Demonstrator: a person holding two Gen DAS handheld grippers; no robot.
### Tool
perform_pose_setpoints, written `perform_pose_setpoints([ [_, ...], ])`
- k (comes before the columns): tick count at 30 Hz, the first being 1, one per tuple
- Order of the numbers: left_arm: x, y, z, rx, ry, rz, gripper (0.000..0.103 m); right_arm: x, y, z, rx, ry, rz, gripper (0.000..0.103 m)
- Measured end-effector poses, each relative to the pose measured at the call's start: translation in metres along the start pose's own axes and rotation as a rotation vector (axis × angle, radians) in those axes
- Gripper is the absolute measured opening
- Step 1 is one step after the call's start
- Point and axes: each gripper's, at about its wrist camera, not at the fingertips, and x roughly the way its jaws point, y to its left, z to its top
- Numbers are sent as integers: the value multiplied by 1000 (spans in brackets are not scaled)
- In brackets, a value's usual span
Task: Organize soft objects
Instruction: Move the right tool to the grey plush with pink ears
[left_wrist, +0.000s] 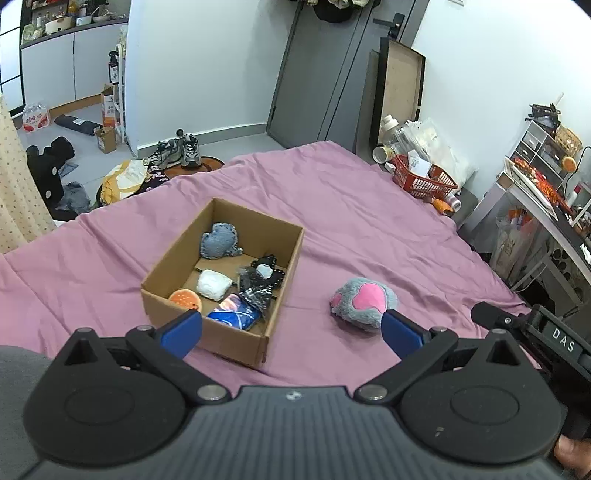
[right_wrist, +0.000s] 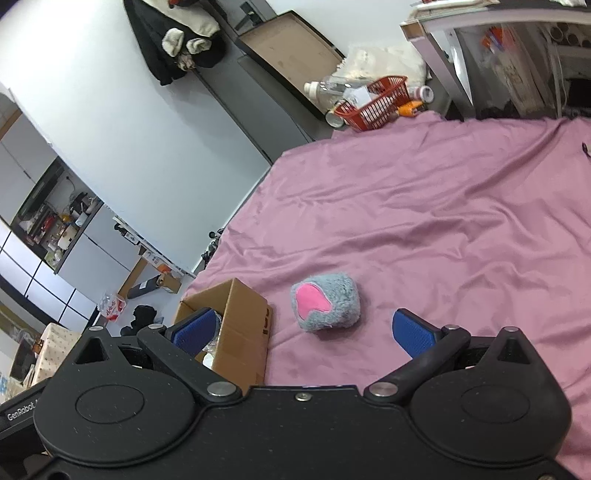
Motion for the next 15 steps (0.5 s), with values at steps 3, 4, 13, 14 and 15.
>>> perform_pose_setpoints([
  [3,10,-5,0,-2,-1,-16,102,5,-6,1,29,6,-3,103],
  [4,13,-6,0,-4,0,-26,102,6,-8,2,36,7,-4,103],
  [13,50,-15,-3,-22,32,-103,87,29,-27,4,97,31,-15,94],
  [14,55,-17,-3,-18,37,-117,84,33,-30,3,110,41,-17,90],
  [15,61,-20,-3,-13,43,-123,81,37,-33,4,122,49,-21,88],
])
